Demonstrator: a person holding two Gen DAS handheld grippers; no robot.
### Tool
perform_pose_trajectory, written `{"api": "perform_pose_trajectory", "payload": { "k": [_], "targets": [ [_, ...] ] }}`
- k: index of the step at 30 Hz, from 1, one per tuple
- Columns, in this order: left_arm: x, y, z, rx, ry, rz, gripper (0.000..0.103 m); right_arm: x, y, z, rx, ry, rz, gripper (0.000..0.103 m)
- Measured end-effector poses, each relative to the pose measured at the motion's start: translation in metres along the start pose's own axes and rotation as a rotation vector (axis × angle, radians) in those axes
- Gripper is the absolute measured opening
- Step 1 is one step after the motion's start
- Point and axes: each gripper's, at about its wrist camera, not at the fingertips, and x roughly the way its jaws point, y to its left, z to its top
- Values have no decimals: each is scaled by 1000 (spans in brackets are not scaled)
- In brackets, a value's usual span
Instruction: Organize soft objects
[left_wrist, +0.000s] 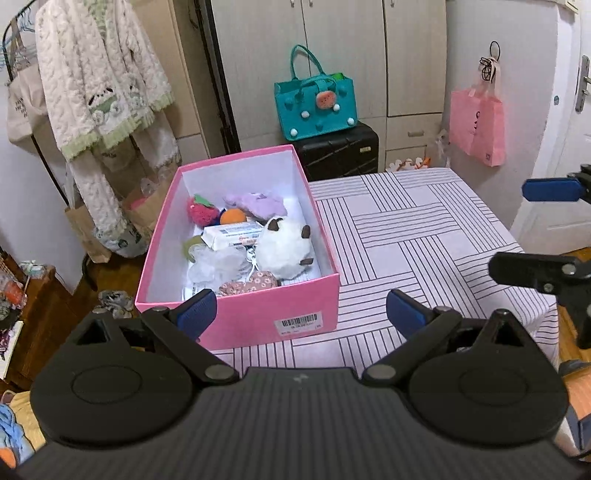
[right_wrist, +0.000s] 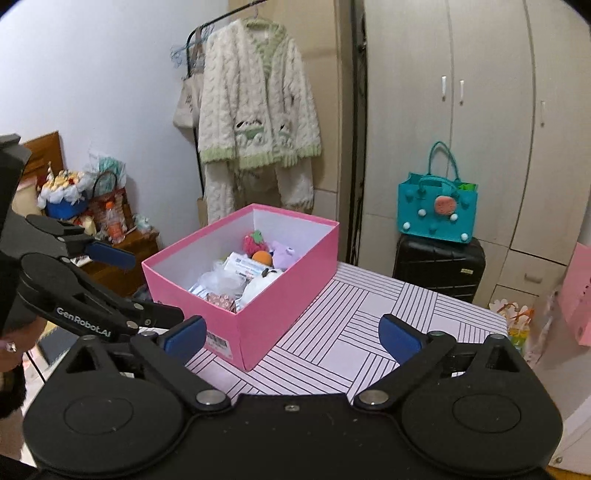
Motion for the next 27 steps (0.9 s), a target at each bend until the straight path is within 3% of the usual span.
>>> {"api": "perform_pose_trajectory", "payload": {
  "k": [4,16,27],
  "targets": [
    [-1,-2,-5,-17,-26,13,99,-7,-2,-7,26,-33,-33,101],
    [4,-6,-32,-53,-134,45,99,-17,12,-32,20,-122,-242,101],
    [7,-17,-48,-63,-215,50,99,-12,3,-50,147,-114,-335,101]
  ]
}}
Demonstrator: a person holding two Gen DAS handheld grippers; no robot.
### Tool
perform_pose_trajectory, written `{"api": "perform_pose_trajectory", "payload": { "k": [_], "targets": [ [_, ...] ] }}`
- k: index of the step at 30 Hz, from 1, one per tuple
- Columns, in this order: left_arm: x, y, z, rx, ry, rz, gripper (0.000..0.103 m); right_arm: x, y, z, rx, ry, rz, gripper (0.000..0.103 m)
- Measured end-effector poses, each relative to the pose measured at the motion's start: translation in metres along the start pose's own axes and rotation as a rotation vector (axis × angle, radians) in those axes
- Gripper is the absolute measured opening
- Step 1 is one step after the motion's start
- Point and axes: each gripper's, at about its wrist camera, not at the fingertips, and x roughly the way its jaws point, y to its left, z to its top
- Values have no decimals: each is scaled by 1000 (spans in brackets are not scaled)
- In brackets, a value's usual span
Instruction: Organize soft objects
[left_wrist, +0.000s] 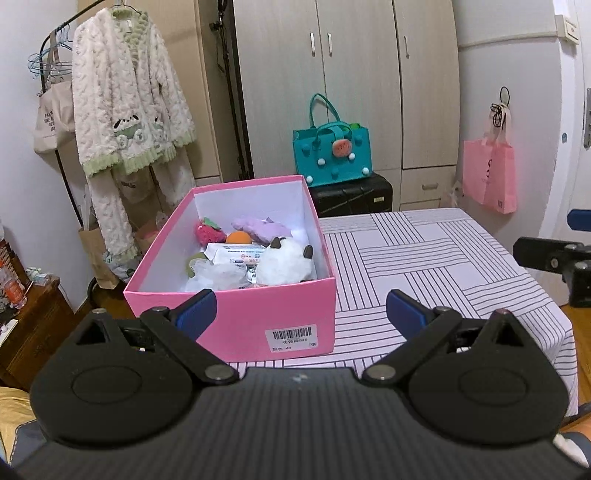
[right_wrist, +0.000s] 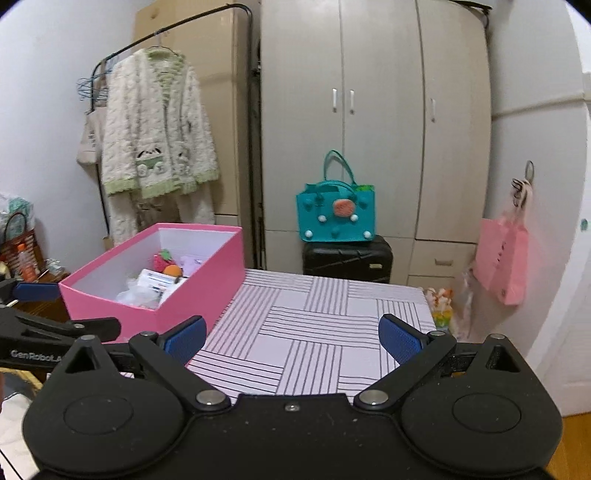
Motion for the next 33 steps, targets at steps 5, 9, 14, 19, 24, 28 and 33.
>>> {"api": "perform_pose_trajectory", "payload": {
  "k": [5,9,14,19,24,28,33],
  "targets": [
    [3,2,-1,-48,2,-41,103,1,0,-6,-29,7,-15,101],
    [6,-3,-1,-52,-21,-10,103,-2,-2,-5,-30,1,-26,101],
    [8,-10,-3,-52,-43,-16,103,0,-5,-5,-3,-12,-50,101],
    [10,-12,-7,-59,-61,21,103,4,-4,-9,-23,-2,-79,101],
    [7,-7,-13,-91,-115,83,103,7,-1,-15,-42,-3,-100,101],
    [8,-3,-15,-74,-98,72,103,5,-3,-18,-29,-2,-100,101],
    [12,-8,-18,-32,-78,100,103,5,-4,-23,-26,-4,-125,101]
  ]
}}
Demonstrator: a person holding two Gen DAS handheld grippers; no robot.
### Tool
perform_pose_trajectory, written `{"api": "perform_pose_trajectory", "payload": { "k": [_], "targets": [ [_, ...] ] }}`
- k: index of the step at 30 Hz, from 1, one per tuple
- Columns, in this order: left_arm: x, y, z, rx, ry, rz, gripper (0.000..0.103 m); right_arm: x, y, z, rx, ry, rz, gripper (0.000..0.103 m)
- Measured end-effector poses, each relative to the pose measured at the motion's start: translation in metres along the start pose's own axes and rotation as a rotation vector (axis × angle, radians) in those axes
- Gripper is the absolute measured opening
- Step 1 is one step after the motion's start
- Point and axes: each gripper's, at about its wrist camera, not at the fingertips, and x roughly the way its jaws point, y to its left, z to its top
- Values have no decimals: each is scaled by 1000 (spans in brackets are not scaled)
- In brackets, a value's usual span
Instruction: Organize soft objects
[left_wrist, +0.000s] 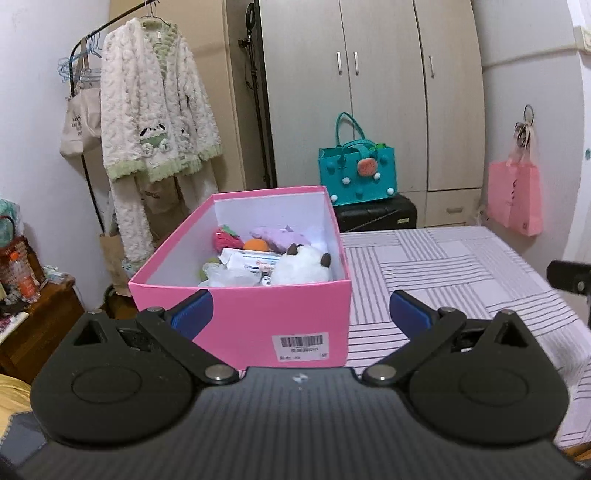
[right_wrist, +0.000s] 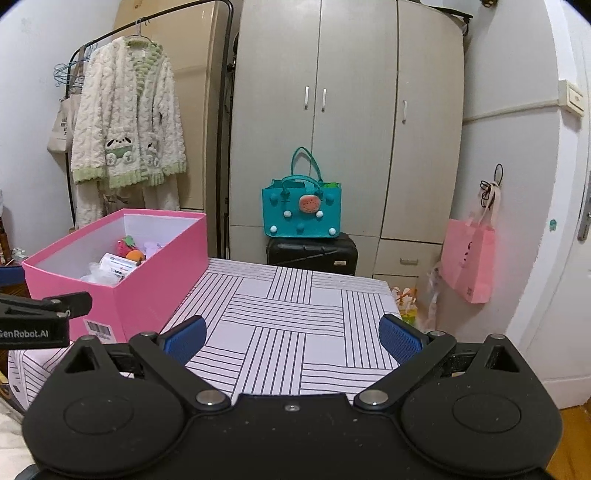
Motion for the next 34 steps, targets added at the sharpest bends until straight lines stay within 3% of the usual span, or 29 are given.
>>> {"api": "perform_pose_trajectory", "payload": {
  "k": [34],
  "targets": [
    [0,-4,-3,-12,4,-18,103,-6,-3,0,35,-35,-45,101]
  ]
}}
